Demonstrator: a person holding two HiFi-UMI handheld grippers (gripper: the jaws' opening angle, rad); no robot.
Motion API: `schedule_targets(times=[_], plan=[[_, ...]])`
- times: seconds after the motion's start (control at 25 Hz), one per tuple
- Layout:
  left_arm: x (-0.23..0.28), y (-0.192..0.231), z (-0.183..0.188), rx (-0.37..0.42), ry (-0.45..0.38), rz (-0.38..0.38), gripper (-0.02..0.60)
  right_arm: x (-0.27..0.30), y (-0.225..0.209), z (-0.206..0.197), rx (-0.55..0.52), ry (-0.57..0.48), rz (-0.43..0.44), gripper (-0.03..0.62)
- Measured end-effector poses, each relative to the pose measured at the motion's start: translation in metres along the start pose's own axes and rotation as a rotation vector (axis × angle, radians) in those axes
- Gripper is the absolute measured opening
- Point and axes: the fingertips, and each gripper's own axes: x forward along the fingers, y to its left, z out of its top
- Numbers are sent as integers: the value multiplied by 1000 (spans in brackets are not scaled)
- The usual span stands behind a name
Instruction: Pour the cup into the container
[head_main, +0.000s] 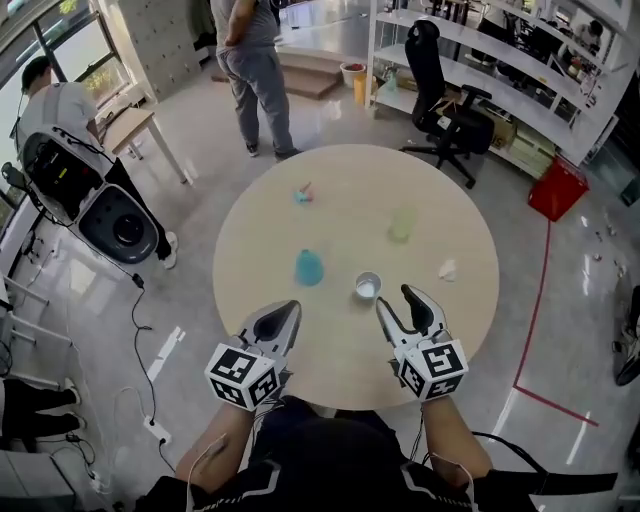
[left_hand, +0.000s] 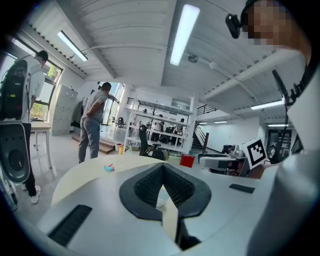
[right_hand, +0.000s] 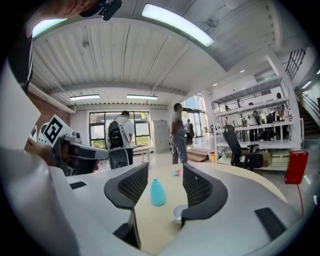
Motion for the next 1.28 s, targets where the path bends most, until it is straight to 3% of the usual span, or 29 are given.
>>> schedule_targets(times=[0.08,0.36,0.8,1.04,1.28], plan=[[13,11,-7,-1,22,-11,-11,16,-10,-16,21,29,-7,268],[49,50,-47,5,118,-39,-11,58,-28,-89,79,169,-48,328],[87,90,-137,-14,217,-63,-9,87,-44,-198,103,316,-100,348],[100,97,-186,-7,315,-56,-9,97,-52,-226,94,371,-117,348],[109,94,-204,-26,348,-80,-9,115,-53,-238,71,366,-111,347]])
